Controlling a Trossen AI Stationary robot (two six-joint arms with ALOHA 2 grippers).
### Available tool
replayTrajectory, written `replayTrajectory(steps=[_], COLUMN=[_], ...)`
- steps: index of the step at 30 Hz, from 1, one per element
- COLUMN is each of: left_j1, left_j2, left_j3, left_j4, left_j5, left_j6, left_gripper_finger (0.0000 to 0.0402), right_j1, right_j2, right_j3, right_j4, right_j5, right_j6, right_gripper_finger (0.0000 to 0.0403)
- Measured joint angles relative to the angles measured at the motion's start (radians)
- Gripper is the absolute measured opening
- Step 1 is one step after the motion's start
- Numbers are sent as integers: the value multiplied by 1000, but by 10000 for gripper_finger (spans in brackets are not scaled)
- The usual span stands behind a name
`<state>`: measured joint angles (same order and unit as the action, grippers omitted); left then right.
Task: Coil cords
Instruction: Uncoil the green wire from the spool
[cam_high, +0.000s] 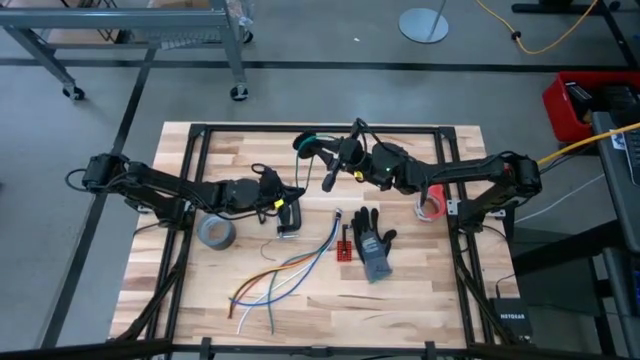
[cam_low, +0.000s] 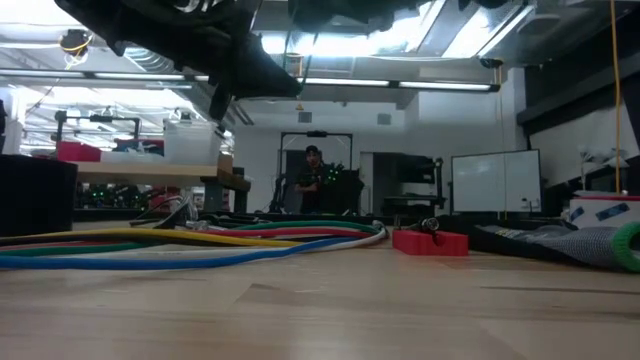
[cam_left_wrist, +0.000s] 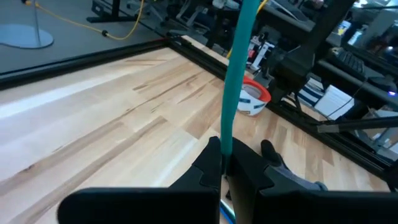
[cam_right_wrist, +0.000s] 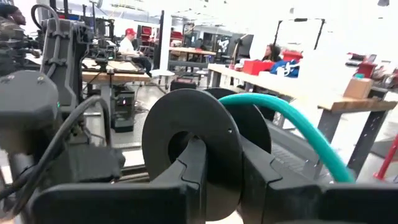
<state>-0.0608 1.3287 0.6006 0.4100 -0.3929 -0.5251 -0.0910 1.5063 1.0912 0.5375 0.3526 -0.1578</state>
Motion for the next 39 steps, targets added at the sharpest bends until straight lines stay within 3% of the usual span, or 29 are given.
replayTrajectory(steps=[6,14,19,23,33,39], left_j1=[1,-2,2,2,18,55], left_j2=[1,4,10,4,-7,-70], left_j3=[0,-7,-10,-5,-5,-5], left_j4=[1,-77,-173,-126,50,47], left_j5=[0,24,16,12,8,7], left_j6=[0,56,15,9,114,159], left_gripper_finger=[12,62,113,137,128,128], right_j1=[0,-5,-2,-2,-1,-1], right_j2=[0,-11,-13,-12,-11,-11], right_j3=[46,72,106,115,113,112], right_j4=[-1,86,0,-72,-340,-478], right_j5=[12,59,55,55,47,7], right_j6=[-31,-99,-113,-113,-104,-71], right_gripper_finger=[57,57,57,57,57,57])
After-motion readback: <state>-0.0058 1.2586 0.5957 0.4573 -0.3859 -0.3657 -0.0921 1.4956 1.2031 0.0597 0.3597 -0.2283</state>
